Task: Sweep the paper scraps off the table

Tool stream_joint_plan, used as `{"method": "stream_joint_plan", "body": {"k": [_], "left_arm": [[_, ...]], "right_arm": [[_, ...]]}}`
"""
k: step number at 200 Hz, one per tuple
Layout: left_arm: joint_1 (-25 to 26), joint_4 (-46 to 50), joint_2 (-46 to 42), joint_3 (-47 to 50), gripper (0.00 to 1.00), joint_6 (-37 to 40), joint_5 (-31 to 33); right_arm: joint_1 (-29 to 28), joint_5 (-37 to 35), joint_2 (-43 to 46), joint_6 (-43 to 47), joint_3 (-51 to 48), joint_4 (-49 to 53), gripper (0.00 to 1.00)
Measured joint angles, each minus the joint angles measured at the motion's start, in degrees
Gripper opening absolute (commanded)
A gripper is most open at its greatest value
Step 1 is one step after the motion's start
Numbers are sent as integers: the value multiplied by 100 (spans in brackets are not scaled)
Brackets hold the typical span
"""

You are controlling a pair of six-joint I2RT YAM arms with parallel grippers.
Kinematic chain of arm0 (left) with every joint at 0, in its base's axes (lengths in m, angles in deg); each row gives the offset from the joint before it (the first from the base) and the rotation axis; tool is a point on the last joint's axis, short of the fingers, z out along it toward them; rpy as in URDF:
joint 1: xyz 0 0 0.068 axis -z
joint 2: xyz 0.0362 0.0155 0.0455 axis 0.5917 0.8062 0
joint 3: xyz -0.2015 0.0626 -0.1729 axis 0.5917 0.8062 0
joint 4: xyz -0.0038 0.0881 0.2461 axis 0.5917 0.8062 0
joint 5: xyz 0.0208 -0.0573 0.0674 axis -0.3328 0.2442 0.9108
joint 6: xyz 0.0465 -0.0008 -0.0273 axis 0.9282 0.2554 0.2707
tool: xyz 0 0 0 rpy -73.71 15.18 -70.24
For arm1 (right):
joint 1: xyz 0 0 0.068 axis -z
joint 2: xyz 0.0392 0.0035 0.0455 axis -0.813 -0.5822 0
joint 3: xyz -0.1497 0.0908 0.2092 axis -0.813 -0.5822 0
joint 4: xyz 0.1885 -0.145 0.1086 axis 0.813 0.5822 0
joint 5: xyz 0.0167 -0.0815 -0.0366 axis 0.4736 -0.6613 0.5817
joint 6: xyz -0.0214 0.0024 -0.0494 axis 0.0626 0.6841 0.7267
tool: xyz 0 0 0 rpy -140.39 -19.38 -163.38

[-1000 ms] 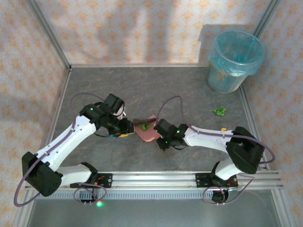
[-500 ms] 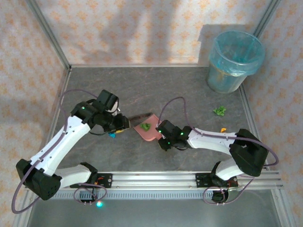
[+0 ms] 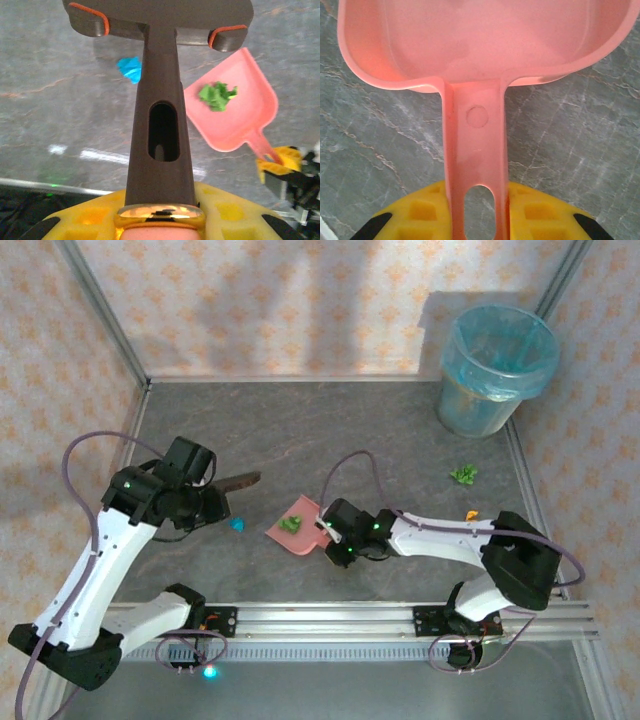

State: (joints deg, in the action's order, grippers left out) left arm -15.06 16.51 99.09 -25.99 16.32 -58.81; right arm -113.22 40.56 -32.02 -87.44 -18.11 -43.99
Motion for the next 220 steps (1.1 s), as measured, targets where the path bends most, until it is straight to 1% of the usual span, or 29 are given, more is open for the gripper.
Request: {"method": "stream_joint_plan", "body": {"k": [34,72,110,133,220], "left_arm": [[-37,334,-70,310,0,-7,164],[-42,339,-70,542,0,-109,146],[-96,11,-81,1193,0,-474,-203],[-98,-190,-81,1268,0,-673,-245],[-96,-1067,-136,1790,0,-1447,-938]], "right_arm": [[-168,136,-302,133,356,164,0],[-225,234,-647,284,662,267,0],[-225,422,-837,448,870,350,0],[-225,511,-966,529,964,348,0],[-227,566,-1320,525,1250,223,0]]}}
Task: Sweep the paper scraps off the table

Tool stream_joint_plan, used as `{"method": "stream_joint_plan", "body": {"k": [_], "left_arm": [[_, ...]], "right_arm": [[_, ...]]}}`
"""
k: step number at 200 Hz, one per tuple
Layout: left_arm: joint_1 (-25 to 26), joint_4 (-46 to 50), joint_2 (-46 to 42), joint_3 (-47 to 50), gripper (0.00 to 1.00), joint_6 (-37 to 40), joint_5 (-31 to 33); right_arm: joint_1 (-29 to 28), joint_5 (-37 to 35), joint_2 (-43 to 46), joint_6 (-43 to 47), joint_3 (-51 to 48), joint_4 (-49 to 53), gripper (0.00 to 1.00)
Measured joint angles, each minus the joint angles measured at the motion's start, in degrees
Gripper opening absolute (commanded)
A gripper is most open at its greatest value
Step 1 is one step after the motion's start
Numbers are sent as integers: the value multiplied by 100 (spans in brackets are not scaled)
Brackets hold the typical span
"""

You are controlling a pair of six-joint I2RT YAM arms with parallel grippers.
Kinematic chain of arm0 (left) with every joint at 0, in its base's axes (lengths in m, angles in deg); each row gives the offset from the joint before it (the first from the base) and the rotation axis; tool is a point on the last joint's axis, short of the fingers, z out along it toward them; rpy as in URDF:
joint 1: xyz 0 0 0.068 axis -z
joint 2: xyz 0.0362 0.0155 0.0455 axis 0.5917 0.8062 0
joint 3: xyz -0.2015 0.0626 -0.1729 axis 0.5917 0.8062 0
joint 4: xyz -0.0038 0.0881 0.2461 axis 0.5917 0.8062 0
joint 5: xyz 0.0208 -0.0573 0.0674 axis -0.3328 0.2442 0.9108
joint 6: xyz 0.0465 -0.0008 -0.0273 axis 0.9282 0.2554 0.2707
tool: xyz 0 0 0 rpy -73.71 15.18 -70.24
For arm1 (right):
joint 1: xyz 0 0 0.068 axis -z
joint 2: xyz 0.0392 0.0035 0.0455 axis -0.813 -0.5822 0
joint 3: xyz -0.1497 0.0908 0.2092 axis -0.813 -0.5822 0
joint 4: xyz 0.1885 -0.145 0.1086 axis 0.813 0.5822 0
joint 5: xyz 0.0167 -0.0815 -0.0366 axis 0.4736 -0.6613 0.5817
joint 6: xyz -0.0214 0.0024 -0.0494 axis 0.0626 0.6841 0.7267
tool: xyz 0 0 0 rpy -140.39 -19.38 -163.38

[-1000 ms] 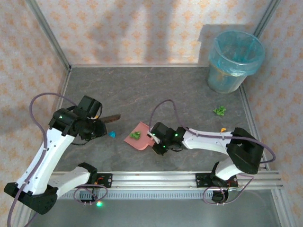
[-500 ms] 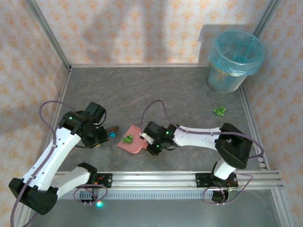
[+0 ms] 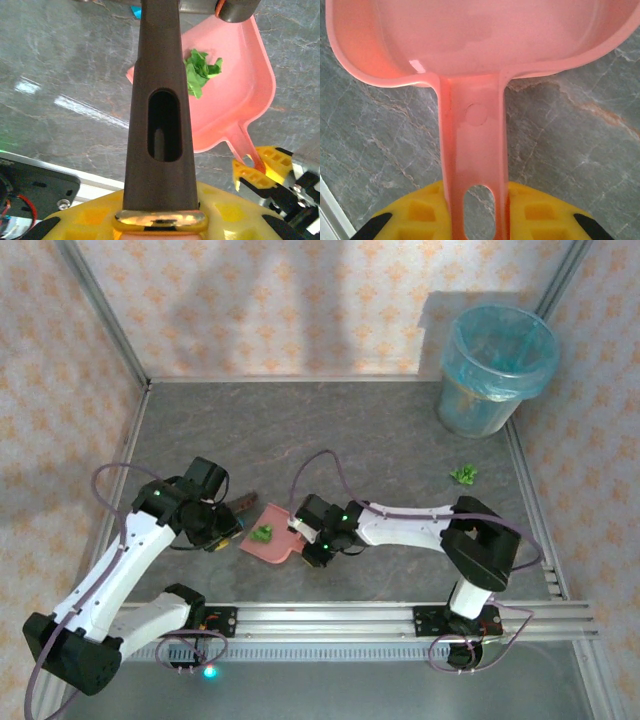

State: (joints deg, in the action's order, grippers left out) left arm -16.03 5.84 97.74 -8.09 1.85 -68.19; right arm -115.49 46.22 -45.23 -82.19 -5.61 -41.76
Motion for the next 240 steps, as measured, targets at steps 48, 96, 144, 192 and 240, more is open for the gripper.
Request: {"method": "stream_joint_plan", "body": {"k": [48,96,144,192,240], "left_arm": [[155,-225,-181,151,0,-385,-186],[398,-385,-332,267,0,-675,-382],[415,-396,-343,247,0,-699,-422],[415,-376,-337,146,0,-691,-415],[415,-310,-306,55,0,-667,-402]], "right_arm": [[-2,-17,-404,-184,339,-105,0],[-15,-42,-431,-433,289,-337,0],[-37,-199,-317,-422,291,-118,0],[-37,-302,153,-407,341,1128,0],[-37,-282,120,-452,776,1851,0]]}}
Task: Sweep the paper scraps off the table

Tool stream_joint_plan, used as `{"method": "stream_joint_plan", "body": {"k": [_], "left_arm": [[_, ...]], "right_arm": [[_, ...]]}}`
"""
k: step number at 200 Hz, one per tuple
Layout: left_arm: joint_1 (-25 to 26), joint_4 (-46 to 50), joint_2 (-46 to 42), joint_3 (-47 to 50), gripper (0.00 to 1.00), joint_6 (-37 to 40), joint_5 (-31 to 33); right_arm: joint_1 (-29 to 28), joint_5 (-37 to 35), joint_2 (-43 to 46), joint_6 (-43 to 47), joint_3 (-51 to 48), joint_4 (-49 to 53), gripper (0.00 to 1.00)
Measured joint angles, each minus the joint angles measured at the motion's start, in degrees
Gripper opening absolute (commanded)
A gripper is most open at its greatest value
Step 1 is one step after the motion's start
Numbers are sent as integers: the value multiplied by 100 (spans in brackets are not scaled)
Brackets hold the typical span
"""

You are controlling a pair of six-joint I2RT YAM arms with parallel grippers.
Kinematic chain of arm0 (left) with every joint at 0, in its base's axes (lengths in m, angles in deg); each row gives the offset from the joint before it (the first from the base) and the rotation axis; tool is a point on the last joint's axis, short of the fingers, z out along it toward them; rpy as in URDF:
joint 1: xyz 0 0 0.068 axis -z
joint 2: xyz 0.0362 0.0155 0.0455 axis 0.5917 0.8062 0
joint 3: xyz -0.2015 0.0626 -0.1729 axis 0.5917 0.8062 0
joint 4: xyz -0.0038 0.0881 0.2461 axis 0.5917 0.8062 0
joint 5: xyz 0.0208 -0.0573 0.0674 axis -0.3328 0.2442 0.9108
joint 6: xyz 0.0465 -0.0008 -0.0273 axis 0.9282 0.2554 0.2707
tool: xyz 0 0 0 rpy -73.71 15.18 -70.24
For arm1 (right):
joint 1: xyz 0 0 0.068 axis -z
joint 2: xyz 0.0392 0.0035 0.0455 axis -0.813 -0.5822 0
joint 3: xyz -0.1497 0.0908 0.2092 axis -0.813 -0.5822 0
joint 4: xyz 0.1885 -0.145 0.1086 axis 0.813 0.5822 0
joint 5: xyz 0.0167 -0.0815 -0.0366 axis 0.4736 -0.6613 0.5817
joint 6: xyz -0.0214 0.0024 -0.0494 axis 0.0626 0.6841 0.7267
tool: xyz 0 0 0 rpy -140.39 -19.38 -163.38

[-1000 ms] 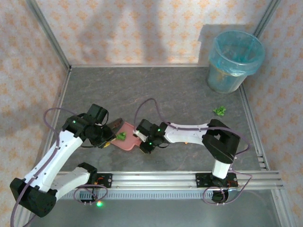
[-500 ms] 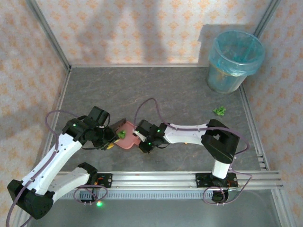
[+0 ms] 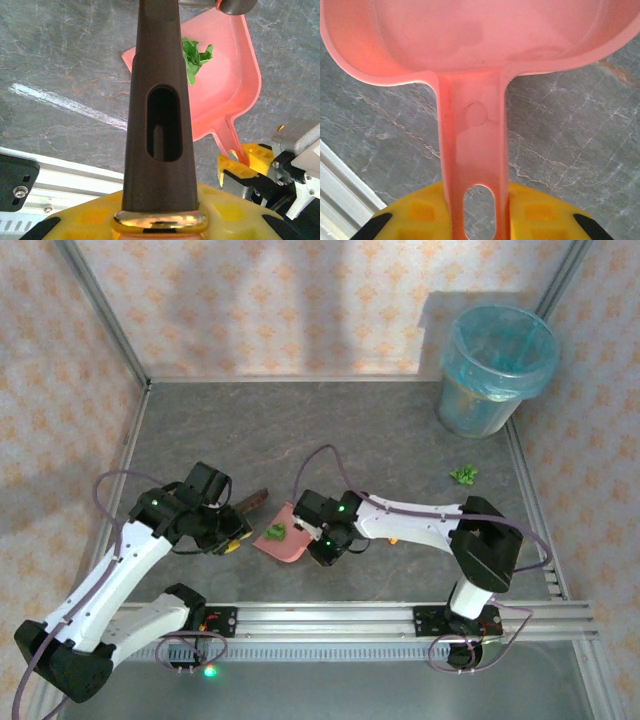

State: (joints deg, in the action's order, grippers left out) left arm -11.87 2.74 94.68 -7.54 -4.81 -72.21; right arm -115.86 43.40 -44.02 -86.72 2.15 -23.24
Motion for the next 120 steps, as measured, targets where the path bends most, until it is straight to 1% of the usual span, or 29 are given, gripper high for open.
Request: {"method": "stream_joint_plan", "body": {"k": [32,79,120], "left_arm": [[0,20,-24,4,0,-4,-44],[0,13,-164,173,0,-7,-179],[0,-94,-188,236,0,-44,-343]], "right_arm": [[-11,57,-275,-68,391,219,0],[-105,125,-807,-146,752,251,0],[-118,160,-955,-195,870,243,0]]}}
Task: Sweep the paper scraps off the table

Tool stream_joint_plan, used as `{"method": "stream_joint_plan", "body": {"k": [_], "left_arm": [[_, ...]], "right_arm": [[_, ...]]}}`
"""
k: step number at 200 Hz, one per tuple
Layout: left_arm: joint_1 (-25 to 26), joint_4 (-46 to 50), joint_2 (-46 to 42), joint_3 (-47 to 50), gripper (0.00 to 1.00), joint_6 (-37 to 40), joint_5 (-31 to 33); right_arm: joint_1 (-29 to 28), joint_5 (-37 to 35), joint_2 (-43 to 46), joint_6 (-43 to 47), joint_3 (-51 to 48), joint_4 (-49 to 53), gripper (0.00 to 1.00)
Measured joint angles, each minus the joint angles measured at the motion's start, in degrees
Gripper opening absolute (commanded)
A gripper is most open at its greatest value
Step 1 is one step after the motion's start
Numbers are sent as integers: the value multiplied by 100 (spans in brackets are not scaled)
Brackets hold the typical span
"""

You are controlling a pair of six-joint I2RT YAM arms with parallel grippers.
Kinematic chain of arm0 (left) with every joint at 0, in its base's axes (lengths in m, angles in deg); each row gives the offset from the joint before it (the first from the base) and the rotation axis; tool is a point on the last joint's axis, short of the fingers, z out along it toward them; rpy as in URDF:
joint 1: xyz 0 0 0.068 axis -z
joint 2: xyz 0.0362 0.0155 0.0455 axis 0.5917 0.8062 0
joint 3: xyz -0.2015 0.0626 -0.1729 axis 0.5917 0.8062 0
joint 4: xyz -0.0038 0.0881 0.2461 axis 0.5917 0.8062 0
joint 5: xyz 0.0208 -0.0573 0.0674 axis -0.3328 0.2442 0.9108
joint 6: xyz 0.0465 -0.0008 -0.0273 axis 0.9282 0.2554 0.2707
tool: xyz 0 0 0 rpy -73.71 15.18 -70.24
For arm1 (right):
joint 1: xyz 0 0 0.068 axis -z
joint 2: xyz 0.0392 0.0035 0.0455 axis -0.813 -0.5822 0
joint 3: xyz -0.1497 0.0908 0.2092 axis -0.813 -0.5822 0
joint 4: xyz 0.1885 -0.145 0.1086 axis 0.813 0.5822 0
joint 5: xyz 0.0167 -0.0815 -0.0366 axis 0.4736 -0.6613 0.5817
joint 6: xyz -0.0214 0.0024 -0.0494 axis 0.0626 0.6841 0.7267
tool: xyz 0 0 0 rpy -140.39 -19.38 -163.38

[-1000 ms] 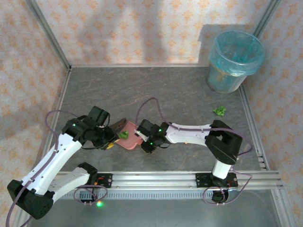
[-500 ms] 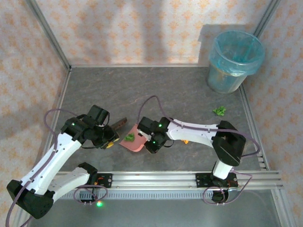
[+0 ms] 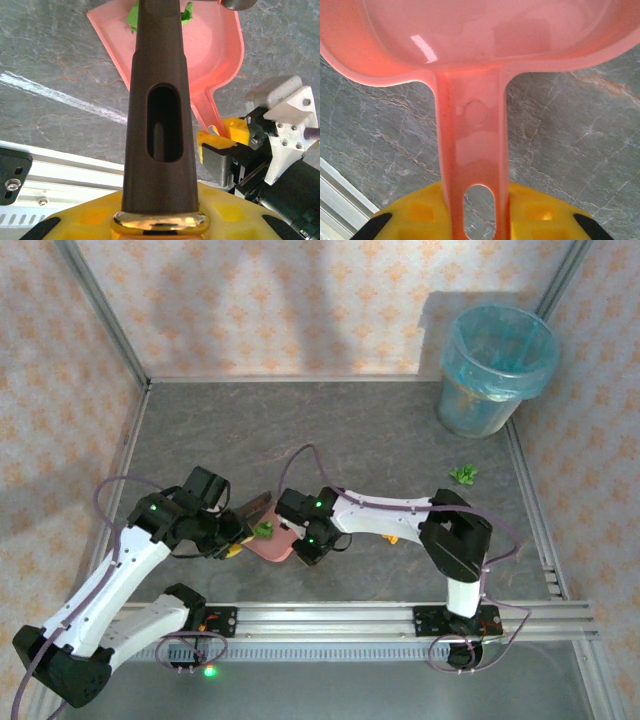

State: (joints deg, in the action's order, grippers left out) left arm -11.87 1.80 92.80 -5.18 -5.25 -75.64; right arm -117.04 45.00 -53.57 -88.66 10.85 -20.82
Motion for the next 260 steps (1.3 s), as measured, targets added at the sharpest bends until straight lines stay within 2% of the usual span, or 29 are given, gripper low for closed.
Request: {"method": "stream_joint_plan", "body": {"k": [81,168,215,260], "left_arm": [[0,-527,-590,396,0,-566,-514],[0,-557,-433,155,0,-468,-765],[-46,-103,-297,-404,0,-168,-673],[-94,402,-186,-844,0,243,7]], "right_arm": [[-4,81,-249,-243,197,-184,0],[-2,-4,-201,-570,-42,-739,0],[111,-7,151,-708,-573,-1200,0],[120,-11,151,-734,-599,-1268,0]]}}
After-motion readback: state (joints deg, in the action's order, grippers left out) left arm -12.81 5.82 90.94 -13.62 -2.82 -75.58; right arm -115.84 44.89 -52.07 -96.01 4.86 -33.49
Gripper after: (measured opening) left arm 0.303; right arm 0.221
